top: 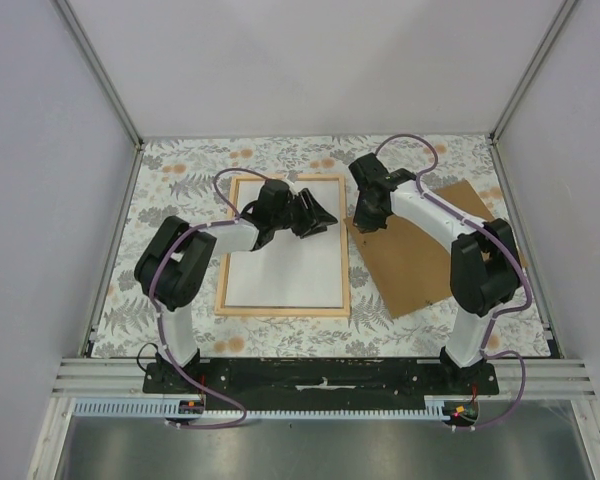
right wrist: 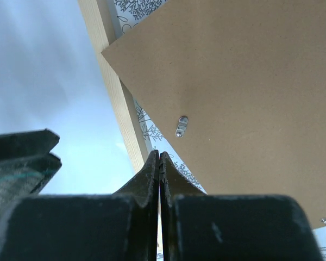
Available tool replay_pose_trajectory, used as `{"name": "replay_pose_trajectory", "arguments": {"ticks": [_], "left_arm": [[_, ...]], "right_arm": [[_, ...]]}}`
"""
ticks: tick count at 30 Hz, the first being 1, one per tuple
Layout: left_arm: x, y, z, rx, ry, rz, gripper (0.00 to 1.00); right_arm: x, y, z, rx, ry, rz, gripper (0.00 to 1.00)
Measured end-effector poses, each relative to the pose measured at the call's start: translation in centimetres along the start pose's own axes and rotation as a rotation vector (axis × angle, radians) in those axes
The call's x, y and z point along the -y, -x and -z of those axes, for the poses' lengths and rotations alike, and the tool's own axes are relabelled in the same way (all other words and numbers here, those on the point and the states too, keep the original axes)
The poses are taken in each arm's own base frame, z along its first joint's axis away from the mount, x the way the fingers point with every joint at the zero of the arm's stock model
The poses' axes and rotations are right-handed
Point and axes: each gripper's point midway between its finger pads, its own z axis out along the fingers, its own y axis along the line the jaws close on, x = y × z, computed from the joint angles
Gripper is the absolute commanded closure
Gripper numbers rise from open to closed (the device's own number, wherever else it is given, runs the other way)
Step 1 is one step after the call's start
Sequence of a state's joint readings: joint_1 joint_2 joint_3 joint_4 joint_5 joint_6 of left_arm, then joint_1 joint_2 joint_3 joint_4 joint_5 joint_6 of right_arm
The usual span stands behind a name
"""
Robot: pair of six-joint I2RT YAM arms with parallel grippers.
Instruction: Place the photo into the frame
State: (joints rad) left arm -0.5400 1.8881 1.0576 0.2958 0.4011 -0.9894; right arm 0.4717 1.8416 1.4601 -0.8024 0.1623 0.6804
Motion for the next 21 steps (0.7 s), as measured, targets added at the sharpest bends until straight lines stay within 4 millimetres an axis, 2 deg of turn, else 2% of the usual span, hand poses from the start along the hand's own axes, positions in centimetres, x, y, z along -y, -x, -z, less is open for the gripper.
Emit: {"name": "replay_pose_trajectory", "arguments": {"ticks": [5,9,13,17,21], "left_arm": [[1.0,1.2,-1.5,0.02,-0.044,0.024,0.46],[1.5,1.6,-2.0,0.024,-0.06,0.022,0.47],[2.0,1.7,-2.4,0.015,-0.072,0.018,0.47],[2.0,1.2,-2.5,0.002,-0.067,0.018,0.48],[2.1,-0.3,-3.0,-0.019,-0.047,0.013,0.48]], "right_arm": [[0.1,-0.3,0.3,0.0,0.002,0.004,1.0],[0.5,-0.7,0.0,-0.011,-0.009,0.0,0.77],[1.0,-0.6,-0.2,-0.015,-0.017,-0.01,0.75],[2.2,-0.5,-0.8,-0.022,-0.036,-0.028,0.69],[3.2,-0.2,-1.1,-0.024,-0.05,-0.049,0.64]]}}
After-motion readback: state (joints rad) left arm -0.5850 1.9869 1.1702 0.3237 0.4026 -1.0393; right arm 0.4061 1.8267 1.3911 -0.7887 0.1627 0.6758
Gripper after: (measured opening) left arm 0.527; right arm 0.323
